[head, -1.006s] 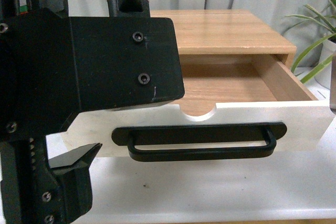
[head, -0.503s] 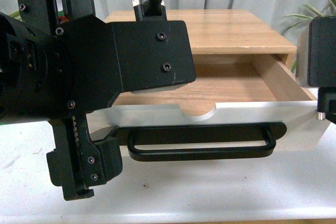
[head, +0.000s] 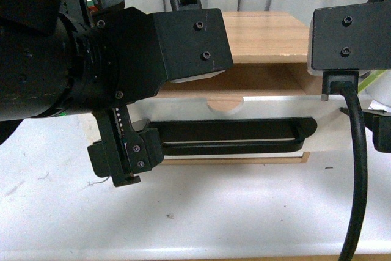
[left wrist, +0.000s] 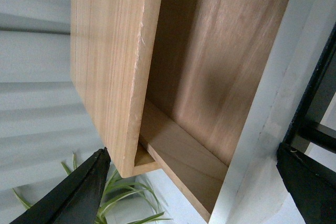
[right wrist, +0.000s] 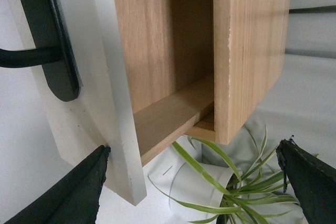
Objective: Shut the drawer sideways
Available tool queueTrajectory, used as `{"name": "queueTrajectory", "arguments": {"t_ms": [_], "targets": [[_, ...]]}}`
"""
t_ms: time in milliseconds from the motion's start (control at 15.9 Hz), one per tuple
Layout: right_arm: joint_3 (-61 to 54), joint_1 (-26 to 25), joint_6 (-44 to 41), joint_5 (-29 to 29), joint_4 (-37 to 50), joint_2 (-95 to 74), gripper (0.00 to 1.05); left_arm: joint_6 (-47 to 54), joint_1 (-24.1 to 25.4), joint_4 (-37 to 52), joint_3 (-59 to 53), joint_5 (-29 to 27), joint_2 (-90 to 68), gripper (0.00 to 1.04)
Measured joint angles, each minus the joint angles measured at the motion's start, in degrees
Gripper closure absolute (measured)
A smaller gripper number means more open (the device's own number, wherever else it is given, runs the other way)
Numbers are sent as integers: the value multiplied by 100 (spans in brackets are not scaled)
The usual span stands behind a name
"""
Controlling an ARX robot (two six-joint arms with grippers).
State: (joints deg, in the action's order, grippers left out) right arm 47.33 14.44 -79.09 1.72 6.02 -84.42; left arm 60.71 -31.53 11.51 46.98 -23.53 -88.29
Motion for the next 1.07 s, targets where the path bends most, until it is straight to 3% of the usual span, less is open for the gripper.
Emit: {"name": "queueTrajectory", "arguments": {"t_ms": [629,1069], "targets": [[831,-144,199,131,308,-1012,6,-24,-15,713,651,-398,-925,7],[1346,-219,352,597,514,-1532,6,-221,-13,1134,1078,-754,-1366,7]]}}
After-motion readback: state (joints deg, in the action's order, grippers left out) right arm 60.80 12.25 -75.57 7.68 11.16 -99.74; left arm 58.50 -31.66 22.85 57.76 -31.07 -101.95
